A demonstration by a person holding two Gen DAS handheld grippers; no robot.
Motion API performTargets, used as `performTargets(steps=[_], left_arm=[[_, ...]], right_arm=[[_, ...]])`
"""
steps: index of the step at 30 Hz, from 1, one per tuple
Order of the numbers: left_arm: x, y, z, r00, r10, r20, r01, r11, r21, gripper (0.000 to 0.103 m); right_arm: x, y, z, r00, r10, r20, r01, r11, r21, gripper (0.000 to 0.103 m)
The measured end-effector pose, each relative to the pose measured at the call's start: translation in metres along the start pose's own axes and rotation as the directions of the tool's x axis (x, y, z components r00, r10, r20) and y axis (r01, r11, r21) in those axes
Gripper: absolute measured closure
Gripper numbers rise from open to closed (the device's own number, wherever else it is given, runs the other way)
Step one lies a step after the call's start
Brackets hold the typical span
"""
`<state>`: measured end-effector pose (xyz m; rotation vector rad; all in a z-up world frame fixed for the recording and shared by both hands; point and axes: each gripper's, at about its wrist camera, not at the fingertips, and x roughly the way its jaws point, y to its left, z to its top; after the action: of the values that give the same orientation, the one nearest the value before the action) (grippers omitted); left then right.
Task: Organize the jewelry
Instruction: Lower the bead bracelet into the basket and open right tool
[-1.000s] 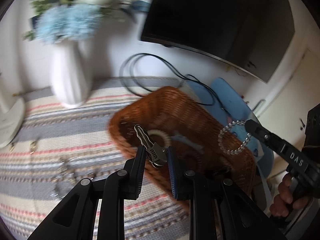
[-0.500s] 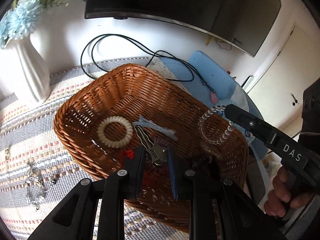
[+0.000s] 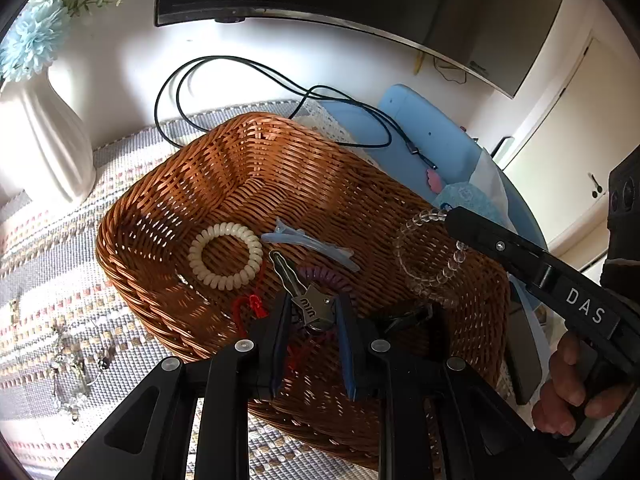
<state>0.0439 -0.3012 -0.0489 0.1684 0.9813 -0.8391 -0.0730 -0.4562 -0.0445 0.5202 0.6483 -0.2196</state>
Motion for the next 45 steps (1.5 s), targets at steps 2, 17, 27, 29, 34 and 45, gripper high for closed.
performTargets(steps=[2, 17, 27, 29, 34, 45], left_arm=[[0.001, 0.000, 0.000, 1.000, 0.001, -0.002, -0.001, 1.000, 0.000, 0.080], [0.006, 0.001, 0.000, 1.000, 0.013, -0.014, -0.013, 1.000, -0.004, 0.080], [0.006, 0.006, -0.001, 1.000, 0.022, -0.021, -0.022, 1.000, -0.007, 0.080], [0.006, 0.006, -0.001, 0.999, 0.024, -0.023, -0.024, 1.000, -0.008, 0.080], [0.007, 0.007, -0.001, 0.999, 0.024, -0.025, -0.025, 1.000, -0.009, 0.080], [0.008, 0.010, -0.002, 0.999, 0.026, -0.028, -0.026, 1.000, -0.012, 0.080]], right_arm=[[0.000, 0.001, 0.000, 1.000, 0.000, -0.002, 0.000, 1.000, -0.004, 0.094], [0.007, 0.004, -0.003, 0.999, 0.004, -0.031, -0.005, 1.000, -0.024, 0.094], [0.014, 0.005, -0.006, 0.998, -0.001, -0.055, 0.000, 1.000, -0.030, 0.094], [0.015, 0.005, -0.005, 0.998, -0.002, -0.057, 0.001, 1.000, -0.031, 0.094], [0.017, 0.004, -0.006, 0.998, -0.004, -0.064, 0.002, 1.000, -0.029, 0.094], [0.021, 0.007, -0.007, 0.997, -0.005, -0.078, 0.003, 0.999, -0.033, 0.093]])
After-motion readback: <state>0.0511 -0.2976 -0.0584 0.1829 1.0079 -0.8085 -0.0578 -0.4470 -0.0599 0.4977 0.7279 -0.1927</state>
